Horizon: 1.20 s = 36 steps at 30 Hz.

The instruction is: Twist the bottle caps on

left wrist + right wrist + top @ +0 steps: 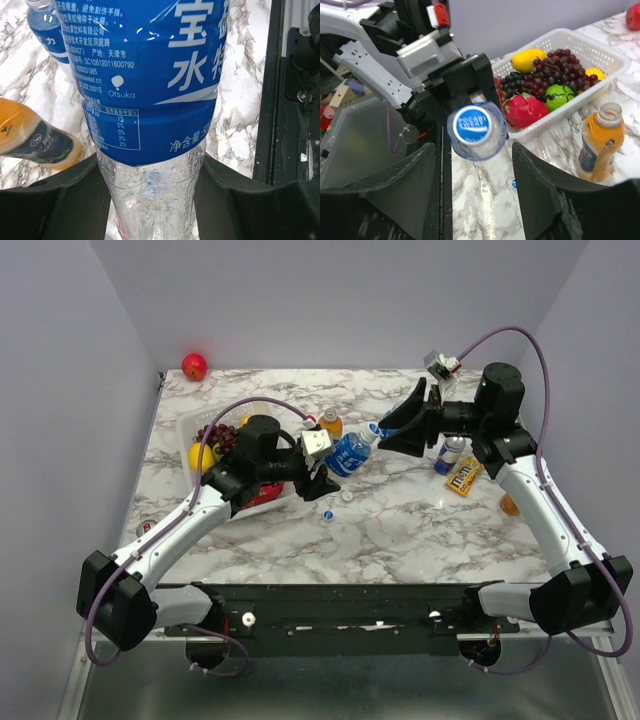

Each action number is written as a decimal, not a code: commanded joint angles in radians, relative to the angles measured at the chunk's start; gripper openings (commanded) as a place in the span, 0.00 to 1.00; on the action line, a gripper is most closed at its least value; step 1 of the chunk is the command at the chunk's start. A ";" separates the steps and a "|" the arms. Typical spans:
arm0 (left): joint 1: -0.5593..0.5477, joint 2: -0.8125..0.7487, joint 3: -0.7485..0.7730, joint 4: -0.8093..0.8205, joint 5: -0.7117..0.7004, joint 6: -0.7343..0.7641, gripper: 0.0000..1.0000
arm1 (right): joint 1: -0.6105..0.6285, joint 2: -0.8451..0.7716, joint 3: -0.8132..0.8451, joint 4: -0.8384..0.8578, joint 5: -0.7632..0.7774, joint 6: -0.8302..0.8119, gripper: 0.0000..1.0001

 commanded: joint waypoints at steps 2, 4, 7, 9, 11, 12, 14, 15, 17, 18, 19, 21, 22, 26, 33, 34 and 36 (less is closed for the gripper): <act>-0.006 0.026 0.035 0.007 0.069 0.009 0.00 | 0.024 0.012 -0.021 0.185 -0.041 0.098 0.70; -0.007 0.031 0.037 0.007 0.071 0.007 0.00 | 0.029 0.018 -0.035 0.262 -0.041 0.158 0.69; -0.007 0.031 0.035 0.016 0.071 0.004 0.00 | 0.045 0.026 -0.038 0.282 -0.033 0.172 0.66; -0.007 0.031 0.031 0.027 0.068 0.004 0.00 | 0.056 0.028 -0.043 0.281 -0.029 0.172 0.63; -0.007 0.029 0.029 0.030 0.067 0.001 0.00 | 0.065 0.031 -0.047 0.269 -0.024 0.161 0.60; -0.007 0.029 0.026 0.038 0.067 -0.002 0.00 | 0.067 0.031 -0.049 0.264 -0.021 0.157 0.59; -0.007 0.026 0.023 0.044 0.064 -0.002 0.00 | 0.070 0.032 -0.052 0.249 -0.015 0.146 0.59; -0.007 0.025 0.020 0.047 0.064 -0.002 0.00 | 0.072 0.031 -0.056 0.244 -0.012 0.144 0.59; -0.007 0.025 0.018 0.050 0.064 -0.002 0.00 | 0.072 0.032 -0.061 0.242 -0.001 0.146 0.54; -0.007 0.026 0.017 0.051 0.066 -0.002 0.00 | 0.072 0.032 -0.063 0.242 0.004 0.144 0.50; -0.007 0.026 0.015 0.054 0.064 -0.005 0.00 | 0.072 0.032 -0.064 0.242 0.019 0.151 0.47; -0.007 0.026 0.011 0.067 0.064 -0.010 0.00 | 0.072 0.034 -0.069 0.242 0.030 0.151 0.41; -0.007 0.028 0.008 0.070 0.057 -0.011 0.00 | 0.072 0.034 -0.075 0.245 0.045 0.160 0.39; -0.039 0.023 -0.008 0.091 -0.077 -0.021 0.00 | 0.070 0.017 -0.083 0.249 0.166 0.200 0.19; -0.259 0.034 -0.077 0.275 -0.526 -0.128 0.00 | 0.122 -0.023 -0.020 0.100 0.569 0.105 0.04; -0.259 0.054 -0.074 0.280 -0.526 -0.136 0.00 | 0.127 -0.020 -0.011 0.056 0.585 0.094 0.03; -0.259 0.068 -0.077 0.303 -0.532 -0.123 0.00 | 0.141 -0.024 -0.006 0.031 0.654 0.062 0.01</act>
